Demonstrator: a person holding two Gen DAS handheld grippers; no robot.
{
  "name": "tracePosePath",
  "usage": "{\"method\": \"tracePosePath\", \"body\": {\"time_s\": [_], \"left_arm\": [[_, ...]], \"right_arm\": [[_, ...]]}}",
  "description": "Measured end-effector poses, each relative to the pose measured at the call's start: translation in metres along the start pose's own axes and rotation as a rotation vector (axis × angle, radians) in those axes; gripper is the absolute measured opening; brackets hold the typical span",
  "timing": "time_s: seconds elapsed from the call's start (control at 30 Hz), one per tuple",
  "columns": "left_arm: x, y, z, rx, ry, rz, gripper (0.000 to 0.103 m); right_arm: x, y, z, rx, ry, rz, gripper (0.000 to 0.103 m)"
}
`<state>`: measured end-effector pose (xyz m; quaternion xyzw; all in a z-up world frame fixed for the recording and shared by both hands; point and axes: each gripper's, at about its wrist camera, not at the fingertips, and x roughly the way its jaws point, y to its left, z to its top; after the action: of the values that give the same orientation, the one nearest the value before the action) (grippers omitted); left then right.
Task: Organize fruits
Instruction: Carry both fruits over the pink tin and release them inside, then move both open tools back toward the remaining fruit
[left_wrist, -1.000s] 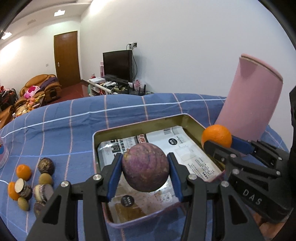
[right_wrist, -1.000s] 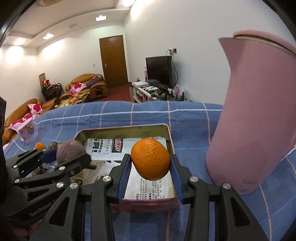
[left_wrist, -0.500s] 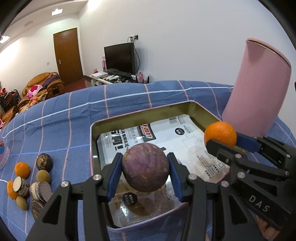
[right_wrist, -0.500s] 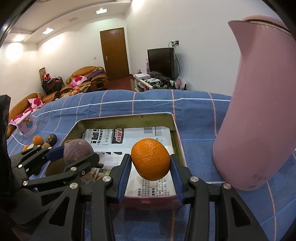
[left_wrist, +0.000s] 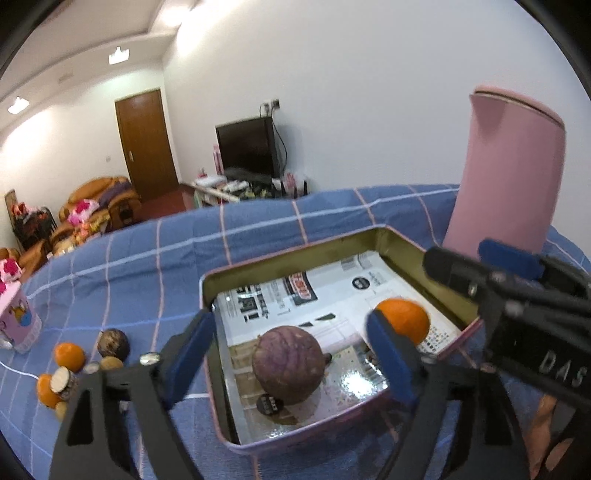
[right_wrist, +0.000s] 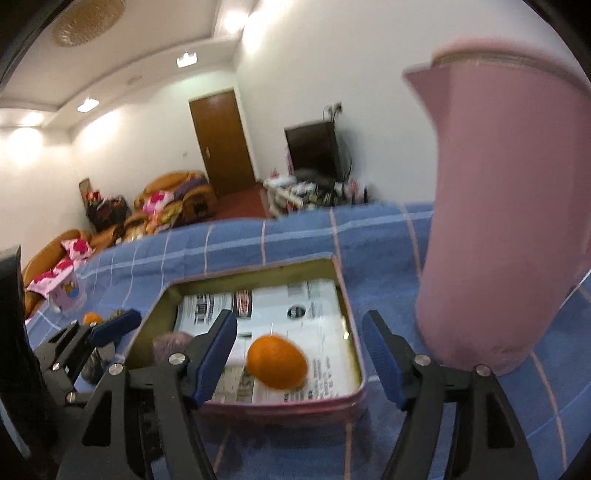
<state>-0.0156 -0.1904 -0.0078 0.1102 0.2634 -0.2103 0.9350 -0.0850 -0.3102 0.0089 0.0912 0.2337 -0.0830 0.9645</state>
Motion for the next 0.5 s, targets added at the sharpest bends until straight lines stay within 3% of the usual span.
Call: {"method": "tracePosePath", "body": {"time_s": [0.17,0.5], "left_arm": [[-0.014,0.007,0.0,-0.003,-0.083,0.055,0.102],[-0.023,0.029,-0.007,-0.04,-0.088,0.078,0.103]], "right_arm": [[-0.006,0.003,0.001,-0.023,-0.073,-0.088,0.072],[-0.006,0.0,-0.002,0.018,-0.082,-0.136,0.072]]}}
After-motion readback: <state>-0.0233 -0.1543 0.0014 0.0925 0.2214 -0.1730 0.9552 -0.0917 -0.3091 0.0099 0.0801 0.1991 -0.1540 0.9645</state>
